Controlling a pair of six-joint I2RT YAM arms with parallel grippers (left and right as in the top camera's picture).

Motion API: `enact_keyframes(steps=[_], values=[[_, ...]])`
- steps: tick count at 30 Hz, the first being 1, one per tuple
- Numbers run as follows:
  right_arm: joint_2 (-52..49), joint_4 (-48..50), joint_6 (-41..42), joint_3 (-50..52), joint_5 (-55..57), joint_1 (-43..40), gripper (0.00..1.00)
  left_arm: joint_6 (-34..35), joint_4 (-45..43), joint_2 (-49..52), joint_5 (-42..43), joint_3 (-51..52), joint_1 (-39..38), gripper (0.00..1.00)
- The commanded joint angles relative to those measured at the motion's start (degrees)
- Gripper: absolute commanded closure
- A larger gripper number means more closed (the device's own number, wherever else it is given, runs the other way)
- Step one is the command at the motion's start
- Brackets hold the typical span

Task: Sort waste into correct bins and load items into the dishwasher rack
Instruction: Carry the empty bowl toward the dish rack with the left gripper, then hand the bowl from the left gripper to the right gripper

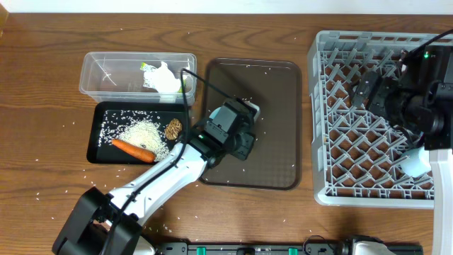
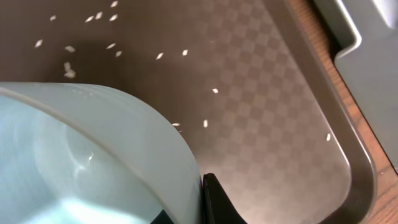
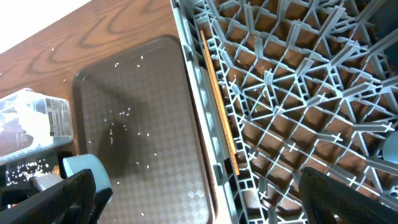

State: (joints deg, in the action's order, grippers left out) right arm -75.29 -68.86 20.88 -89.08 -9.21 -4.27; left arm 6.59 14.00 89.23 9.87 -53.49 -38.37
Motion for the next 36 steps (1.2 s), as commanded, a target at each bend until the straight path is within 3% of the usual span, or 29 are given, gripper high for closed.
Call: enact_keyframes(steps=[1,4,9,19,23,30,36], values=[[-0.4,-0.1,0.7,-0.1,-0.2,-0.2,0.01,-1.4,-0.4,0.0,1.8,-3.5,-0.1,0.94],[-0.5,1.0,-1.9,-0.1,0.4,-0.3,0.01,2.2,-2.3,-0.2,9.0,-7.8,0.0,0.94],[1.8,4.5,-3.8,-0.2,1.3,-1.8,0.01,10.1,-15.2,0.0,14.9,-12.8,1.0,0.94],[12.1,4.5,1.5,-0.2,4.9,-10.1,0.01,44.6,-57.6,12.2,29.7,-15.0,4.9,0.94],[12.9,1.5,2.7,-0.2,4.9,-10.8,0.01,53.6,-67.3,20.0,32.7,-18.2,3.8,0.94],[11.1,-4.6,2.7,-0.2,4.9,-10.8,0.01,61.1,-73.7,30.3,33.7,-23.0,0.2,0.94],[9.3,-6.2,2.7,-0.2,4.9,-10.8,0.01,61.2,-73.7,35.0,34.8,-26.0,-4.6,0.94]])
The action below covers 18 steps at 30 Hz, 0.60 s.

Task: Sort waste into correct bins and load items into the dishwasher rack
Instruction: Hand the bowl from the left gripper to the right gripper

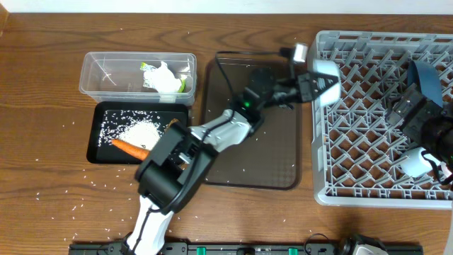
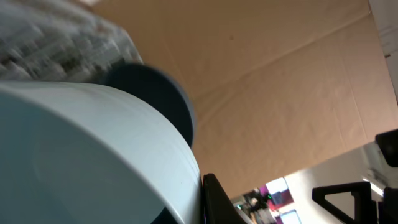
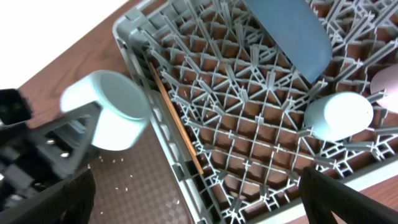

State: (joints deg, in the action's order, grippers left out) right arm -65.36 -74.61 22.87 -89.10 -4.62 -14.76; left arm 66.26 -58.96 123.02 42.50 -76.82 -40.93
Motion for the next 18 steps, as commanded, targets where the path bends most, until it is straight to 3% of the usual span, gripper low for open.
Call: enact_keyframes(steps=[1,13,18], values=[[-0.9,-0.7,0.7,-0.1,0.3,-0.3,0.01,1.6,-0.8,1.5,2.2,-2.7,-2.6,0.94],[-1.5,-2.6,0.7,-0.1,0.1,-0.3,0.01,1.8,-2.8,3.9,3.3,-2.7,-2.7,0.94],[-1.5,-2.5,0.7,-0.1,0.1,-0.3,0.01,1.8,2.3,4.0,3.2,-2.7,-0.5,0.93]])
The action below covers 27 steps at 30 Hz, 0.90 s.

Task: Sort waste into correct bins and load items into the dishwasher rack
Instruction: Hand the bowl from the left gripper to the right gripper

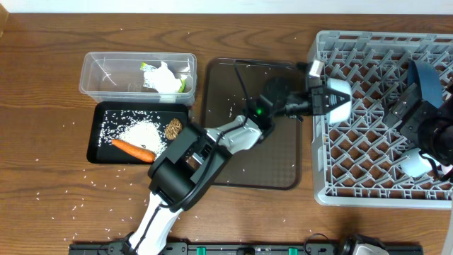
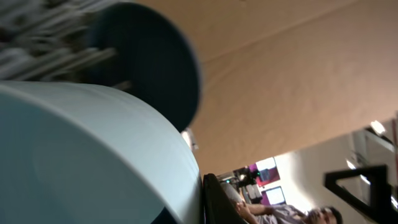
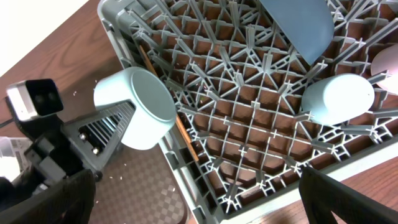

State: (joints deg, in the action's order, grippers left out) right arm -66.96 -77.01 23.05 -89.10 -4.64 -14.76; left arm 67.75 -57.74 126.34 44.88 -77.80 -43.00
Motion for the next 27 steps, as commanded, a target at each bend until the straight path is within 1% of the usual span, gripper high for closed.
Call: enact_keyframes(steps=[1,2,3,4,5,6,13,14,16,18,19,21,23,27], values=[[0.1,-0.1,0.5,-0.1,0.1,-0.3,0.01,0.3,1.8,0.7,0.8,-1.7,2.0,0.91],[0.1,0.0,0.5,-0.1,0.1,-0.3,0.01,0.3,2.0,0.7,0.9,-1.7,2.2,0.77],[0.1,0.0,0.5,-0.1,0.1,-0.3,0.01,0.3,2.0,0.7,1.0,-1.7,2.4,0.57],[0.1,0.1,0.5,-0.1,0.1,-0.3,0.01,0.3,2.0,0.7,1.1,-1.7,2.7,0.46],[0.1,0.1,0.5,-0.1,0.2,-0.3,0.01,0.3,2.0,0.7,1.3,-1.7,2.9,0.36],[0.1,0.1,0.5,-0.1,0.1,-0.3,0.01,0.3,2.2,0.7,1.6,-1.7,3.1,0.32],[0.1,0.7,0.5,-0.1,0.4,-0.3,0.01,-0.4,6.7,0.7,2.6,-1.7,5.0,0.3],[0.1,0.9,0.5,-0.1,0.4,-0.3,0.01,-1.4,6.7,0.7,2.9,-1.7,5.4,0.27],[0.1,1.3,0.5,-0.1,0.4,-0.3,0.01,-3.2,6.7,0.7,3.7,-1.7,5.9,0.19],[0.1,1.5,0.5,-0.1,0.4,-0.3,0.01,-4.1,6.7,0.6,4.2,-1.7,6.4,0.13],[0.1,1.6,0.5,-0.1,0.4,-0.3,0.01,-4.3,6.9,0.6,4.5,-1.7,6.7,0.08],[0.1,1.6,0.5,-0.1,0.4,-0.3,0.01,-5.7,8.3,0.6,4.4,-1.7,6.9,0.07],[0.1,1.6,0.5,-0.1,0.4,-0.3,0.01,-7.5,10.7,0.6,4.4,-1.7,7.0,0.02],[0.1,1.5,0.5,-0.1,0.3,-0.3,0.01,-11.0,16.0,0.6,4.1,-1.7,7.7,0.02]])
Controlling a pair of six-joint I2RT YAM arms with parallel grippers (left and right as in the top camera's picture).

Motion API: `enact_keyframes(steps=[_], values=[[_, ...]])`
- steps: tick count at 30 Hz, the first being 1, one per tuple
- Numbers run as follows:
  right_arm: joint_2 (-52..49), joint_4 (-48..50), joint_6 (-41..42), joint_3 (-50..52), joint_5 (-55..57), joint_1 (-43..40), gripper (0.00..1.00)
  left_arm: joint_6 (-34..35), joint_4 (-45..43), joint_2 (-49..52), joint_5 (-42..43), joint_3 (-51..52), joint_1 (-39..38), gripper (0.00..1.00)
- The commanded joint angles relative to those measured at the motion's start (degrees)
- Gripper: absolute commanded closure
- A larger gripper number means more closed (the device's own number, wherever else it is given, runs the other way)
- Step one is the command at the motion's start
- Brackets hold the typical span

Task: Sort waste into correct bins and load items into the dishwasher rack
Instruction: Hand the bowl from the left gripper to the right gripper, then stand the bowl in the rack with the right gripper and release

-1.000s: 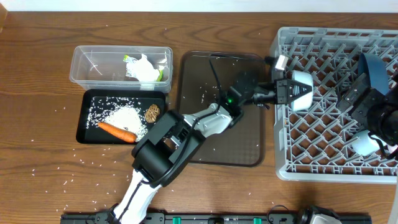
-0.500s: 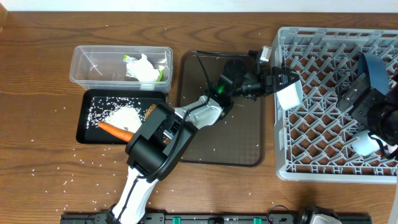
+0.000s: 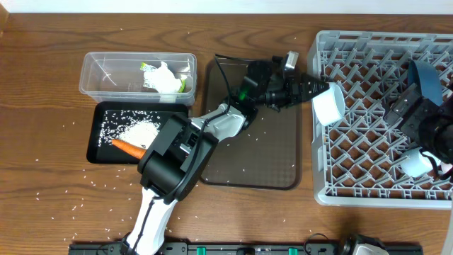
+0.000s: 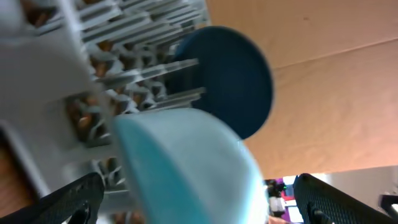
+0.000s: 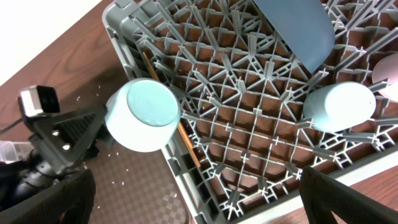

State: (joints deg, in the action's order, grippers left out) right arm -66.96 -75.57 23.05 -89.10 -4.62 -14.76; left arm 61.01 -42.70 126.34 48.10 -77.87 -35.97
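A light blue cup (image 3: 329,104) lies bottom-up on the pegs at the left edge of the grey dishwasher rack (image 3: 322,191). My left gripper (image 3: 310,91) stands open just left of it. Its fingers (image 4: 74,200) are spread wide on both sides of the cup (image 4: 193,162) and do not press on it. From the right wrist view the cup's (image 5: 143,115) base faces up. My right gripper (image 5: 199,211) hangs open above the rack's right half (image 3: 425,124), holding nothing.
The rack also holds a dark blue plate (image 3: 425,81), a second pale cup (image 5: 339,106) and an orange stick (image 5: 183,140). A brown tray (image 3: 272,156) lies left of the rack. Further left are a clear bin (image 3: 134,74) and a black tray (image 3: 99,134) with rice and a carrot (image 3: 133,149).
My left gripper was shut on the cup over the rack's left edge. Now it is open and the cup rests bottom-up in the rack. The right gripper has hardly moved.
First my left gripper held the cup low over the brown tray. Then the cup was at the rack's far left corner, then over its left edge. Now it lies in the rack, let go. My right gripper moved from the rack's top to its right side, open.
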Motion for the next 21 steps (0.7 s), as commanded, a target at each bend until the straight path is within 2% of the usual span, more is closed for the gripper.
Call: enact_keyframes(steps=[1,10,14,17,21], values=[[0.1,0.1,0.5,-0.1,0.3,-0.3,0.01,-4.5,1.3,0.6,1.0,-1.7,1.1,0.02],[0.1,-0.1,0.5,-0.1,0.1,-0.3,0.01,-5.6,1.6,-2.3,4.9,-1.7,7.0,0.02],[0.1,-0.1,-0.3,-0.1,-1.1,-0.2,0.01,-9.1,6.4,-8.2,5.1,-1.7,9.6,0.02],[0.1,0.4,-2.6,-0.1,-4.4,-0.2,0.01,-16.3,17.6,-15.6,0.6,-1.7,11.1,0.02],[0.1,2.3,-8.2,-0.1,-11.2,-0.2,0.01,-30.1,41.4,-28.0,-12.4,-1.7,13.6,0.02]])
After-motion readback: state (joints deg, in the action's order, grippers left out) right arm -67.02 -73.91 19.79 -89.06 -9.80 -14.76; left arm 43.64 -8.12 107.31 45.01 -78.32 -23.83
